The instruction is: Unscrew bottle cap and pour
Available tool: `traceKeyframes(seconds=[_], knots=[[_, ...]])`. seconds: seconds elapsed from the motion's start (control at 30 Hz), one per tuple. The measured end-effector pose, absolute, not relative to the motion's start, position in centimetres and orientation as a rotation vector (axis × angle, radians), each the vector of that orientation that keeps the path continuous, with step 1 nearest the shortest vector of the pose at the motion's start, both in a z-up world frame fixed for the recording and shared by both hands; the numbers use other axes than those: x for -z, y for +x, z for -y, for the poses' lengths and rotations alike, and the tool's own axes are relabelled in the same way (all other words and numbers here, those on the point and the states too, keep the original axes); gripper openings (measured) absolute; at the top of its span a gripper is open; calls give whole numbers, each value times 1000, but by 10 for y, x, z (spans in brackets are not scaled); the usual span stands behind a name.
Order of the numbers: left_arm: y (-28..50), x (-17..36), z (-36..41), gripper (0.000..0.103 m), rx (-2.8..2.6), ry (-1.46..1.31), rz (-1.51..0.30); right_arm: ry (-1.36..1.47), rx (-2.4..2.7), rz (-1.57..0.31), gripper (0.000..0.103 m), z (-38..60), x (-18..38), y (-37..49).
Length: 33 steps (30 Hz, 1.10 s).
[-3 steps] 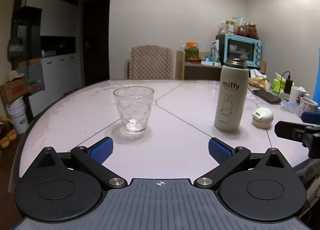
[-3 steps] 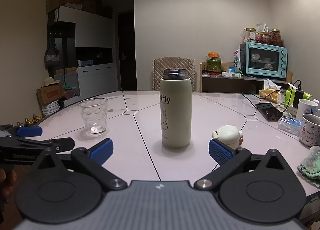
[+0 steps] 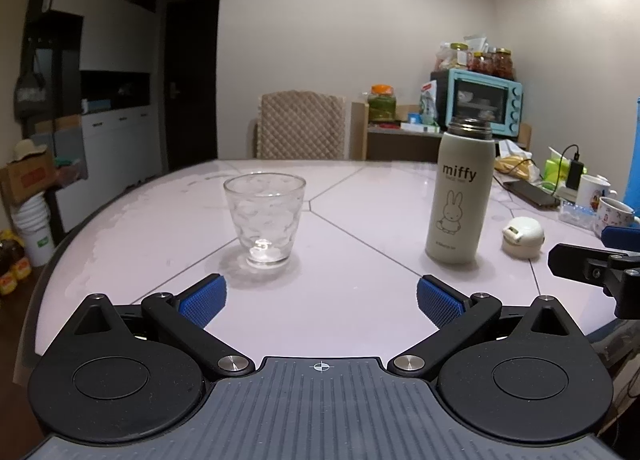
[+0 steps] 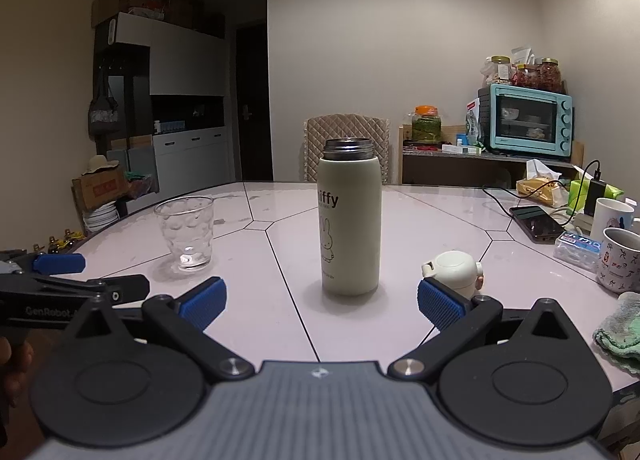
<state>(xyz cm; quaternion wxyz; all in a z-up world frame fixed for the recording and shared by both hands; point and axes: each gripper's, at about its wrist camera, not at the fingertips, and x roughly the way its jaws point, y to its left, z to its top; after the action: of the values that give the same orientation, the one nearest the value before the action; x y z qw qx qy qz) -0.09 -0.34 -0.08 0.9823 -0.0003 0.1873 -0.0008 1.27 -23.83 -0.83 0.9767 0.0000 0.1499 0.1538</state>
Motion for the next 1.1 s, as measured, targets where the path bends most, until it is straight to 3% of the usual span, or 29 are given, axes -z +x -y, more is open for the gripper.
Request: traceKeyframes(seconds=[1.1], knots=[[1, 2, 4, 103, 12, -27, -376, 1, -310, -297, 103, 245, 7, 13]])
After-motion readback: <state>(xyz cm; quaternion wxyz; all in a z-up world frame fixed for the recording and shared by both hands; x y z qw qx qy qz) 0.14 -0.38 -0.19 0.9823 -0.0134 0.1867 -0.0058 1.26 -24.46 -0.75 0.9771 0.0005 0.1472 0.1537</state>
